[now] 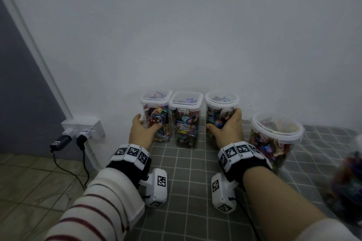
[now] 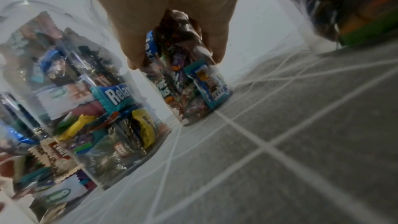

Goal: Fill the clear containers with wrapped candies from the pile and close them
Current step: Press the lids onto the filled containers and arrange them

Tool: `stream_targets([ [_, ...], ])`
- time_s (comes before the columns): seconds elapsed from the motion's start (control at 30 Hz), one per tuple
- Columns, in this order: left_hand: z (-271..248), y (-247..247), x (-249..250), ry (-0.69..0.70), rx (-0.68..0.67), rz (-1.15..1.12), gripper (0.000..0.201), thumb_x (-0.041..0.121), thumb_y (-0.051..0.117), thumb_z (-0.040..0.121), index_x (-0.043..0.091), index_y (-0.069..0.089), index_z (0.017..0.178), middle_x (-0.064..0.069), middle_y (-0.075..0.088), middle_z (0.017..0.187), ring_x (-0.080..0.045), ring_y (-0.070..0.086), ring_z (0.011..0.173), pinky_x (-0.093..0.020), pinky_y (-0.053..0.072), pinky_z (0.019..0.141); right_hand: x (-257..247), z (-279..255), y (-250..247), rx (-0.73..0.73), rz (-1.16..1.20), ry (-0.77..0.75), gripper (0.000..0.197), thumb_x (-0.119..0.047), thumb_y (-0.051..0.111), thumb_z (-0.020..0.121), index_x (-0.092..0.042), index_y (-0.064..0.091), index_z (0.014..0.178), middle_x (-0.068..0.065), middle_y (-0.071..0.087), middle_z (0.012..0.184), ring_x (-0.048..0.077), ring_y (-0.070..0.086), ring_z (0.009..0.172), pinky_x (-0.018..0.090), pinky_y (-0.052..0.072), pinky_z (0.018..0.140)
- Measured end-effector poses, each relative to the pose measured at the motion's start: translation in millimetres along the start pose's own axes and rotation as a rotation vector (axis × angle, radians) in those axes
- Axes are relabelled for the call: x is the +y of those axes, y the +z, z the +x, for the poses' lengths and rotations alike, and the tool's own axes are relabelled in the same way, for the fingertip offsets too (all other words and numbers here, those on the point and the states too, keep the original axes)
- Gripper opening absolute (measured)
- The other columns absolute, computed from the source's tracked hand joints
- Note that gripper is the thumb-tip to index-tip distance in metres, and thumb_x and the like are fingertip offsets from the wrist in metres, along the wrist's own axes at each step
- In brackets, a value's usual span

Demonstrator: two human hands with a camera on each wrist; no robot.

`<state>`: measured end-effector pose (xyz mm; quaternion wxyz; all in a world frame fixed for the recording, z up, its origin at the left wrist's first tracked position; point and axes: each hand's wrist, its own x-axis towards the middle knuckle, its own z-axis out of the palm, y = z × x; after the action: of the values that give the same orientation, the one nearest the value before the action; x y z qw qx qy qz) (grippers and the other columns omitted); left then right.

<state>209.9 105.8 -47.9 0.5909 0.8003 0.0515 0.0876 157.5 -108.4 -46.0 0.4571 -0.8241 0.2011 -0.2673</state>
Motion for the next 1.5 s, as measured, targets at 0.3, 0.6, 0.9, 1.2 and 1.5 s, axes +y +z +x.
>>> stream_targets([
  [0.3, -31, 16, 18, 0.243, -0.377, 0.18, 0.012, 0.018, 0.063, 0.088, 0.024, 0.066, 0.077, 0.002, 0.067, 0.082, -0.017, 0.062, 0.083, -0.035, 0.049, 0.085, -4, 3, -5, -0.042, -0.018, 0.021, 0.078, -0.018, 0.079, 0.072, -0.007, 0.027, 0.13, 0.017, 0.043, 0.131, 0.034, 0.047, 0.119, 0.042, 0.042, 0.097],
  [0.6, -30, 48, 21, 0.229, -0.49, 0.233, 0.015, 0.025, 0.059, 0.091, 0.02, 0.068, 0.103, 0.004, 0.064, 0.105, -0.013, 0.058, 0.103, -0.027, 0.042, 0.095, -2, 5, -2, -0.035, -0.03, 0.014, 0.08, -0.02, 0.079, 0.072, -0.009, 0.026, 0.131, 0.016, 0.043, 0.13, 0.034, 0.047, 0.119, 0.044, 0.043, 0.098],
  [0.9, -34, 49, 20, 0.217, -0.444, 0.247, 0.015, 0.023, 0.061, 0.091, 0.017, 0.066, 0.104, 0.002, 0.063, 0.104, -0.014, 0.057, 0.101, -0.022, 0.038, 0.087, -4, 1, -2, -0.032, -0.044, 0.04, 0.09, -0.021, 0.08, 0.071, -0.008, 0.022, 0.138, 0.017, 0.042, 0.134, 0.033, 0.044, 0.123, 0.041, 0.04, 0.1],
  [1.2, -66, 35, 33, 0.239, -0.443, 0.22, 0.011, 0.02, 0.061, 0.09, 0.017, 0.066, 0.1, 0.001, 0.064, 0.099, -0.013, 0.057, 0.094, -0.023, 0.04, 0.082, -22, -52, -20, -0.162, -0.222, 0.168, 0.078, -0.023, 0.07, 0.08, -0.006, 0.023, 0.14, 0.016, 0.037, 0.14, 0.031, 0.039, 0.128, 0.036, 0.036, 0.1],
  [1.5, -148, 21, 56, 0.243, -0.533, 0.077, 0.011, 0.011, 0.057, 0.091, 0.018, 0.064, 0.094, 0.003, 0.064, 0.092, -0.013, 0.058, 0.086, -0.029, 0.046, 0.078, -66, -146, -114, -0.272, -0.32, -0.182, 0.04, -0.033, 0.055, 0.087, -0.011, 0.045, 0.12, 0.007, 0.042, 0.124, 0.025, 0.044, 0.114, 0.037, 0.042, 0.091],
])
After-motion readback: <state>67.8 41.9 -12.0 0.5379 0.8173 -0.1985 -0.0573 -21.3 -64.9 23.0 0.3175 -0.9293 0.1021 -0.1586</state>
